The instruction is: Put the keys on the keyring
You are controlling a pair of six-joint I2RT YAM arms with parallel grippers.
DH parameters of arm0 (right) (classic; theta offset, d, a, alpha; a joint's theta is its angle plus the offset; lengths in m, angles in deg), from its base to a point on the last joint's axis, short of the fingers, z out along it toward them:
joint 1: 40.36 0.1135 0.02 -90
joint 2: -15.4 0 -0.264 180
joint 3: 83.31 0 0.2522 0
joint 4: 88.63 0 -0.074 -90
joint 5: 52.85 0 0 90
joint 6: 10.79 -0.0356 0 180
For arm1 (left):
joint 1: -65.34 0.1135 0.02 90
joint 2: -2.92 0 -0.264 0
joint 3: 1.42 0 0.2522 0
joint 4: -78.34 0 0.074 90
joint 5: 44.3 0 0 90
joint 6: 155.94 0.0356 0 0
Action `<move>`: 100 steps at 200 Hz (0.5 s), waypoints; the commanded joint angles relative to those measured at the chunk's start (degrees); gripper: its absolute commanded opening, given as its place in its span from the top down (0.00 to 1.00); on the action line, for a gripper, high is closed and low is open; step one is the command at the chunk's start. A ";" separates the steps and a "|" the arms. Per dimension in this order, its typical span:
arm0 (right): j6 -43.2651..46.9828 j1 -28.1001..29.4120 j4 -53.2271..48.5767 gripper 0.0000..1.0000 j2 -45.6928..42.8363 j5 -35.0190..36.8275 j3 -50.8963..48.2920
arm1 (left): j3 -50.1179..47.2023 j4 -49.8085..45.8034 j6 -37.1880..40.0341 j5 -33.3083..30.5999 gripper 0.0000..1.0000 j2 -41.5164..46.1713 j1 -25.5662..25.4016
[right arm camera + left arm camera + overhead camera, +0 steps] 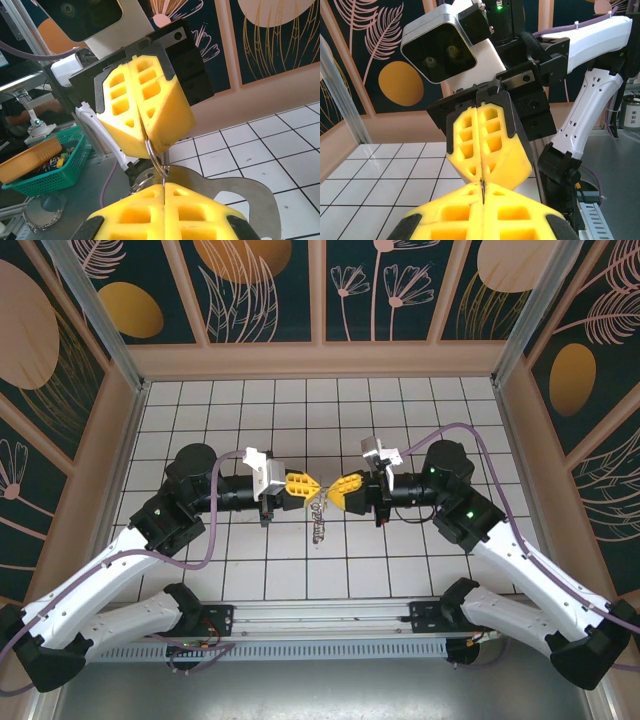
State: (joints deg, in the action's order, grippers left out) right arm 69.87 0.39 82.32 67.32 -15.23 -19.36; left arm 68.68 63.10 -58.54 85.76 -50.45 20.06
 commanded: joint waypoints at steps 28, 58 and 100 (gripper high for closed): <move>-0.66 -0.86 3.51 1.00 1.49 -3.58 -0.54 | 0.67 4.33 0.33 1.80 1.00 -0.14 0.02; -1.30 -0.89 4.82 1.00 3.06 -4.65 -0.36 | 0.52 5.04 0.21 2.06 1.00 -0.08 0.03; -2.15 -0.87 6.10 1.00 3.80 -5.81 -0.80 | 0.27 6.52 -0.13 2.57 1.00 0.45 0.08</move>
State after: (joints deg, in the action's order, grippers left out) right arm 68.88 -0.15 86.36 70.75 -19.51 -19.38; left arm 68.68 64.28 -58.54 86.04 -50.82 20.06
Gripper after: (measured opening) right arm 0.039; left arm 0.045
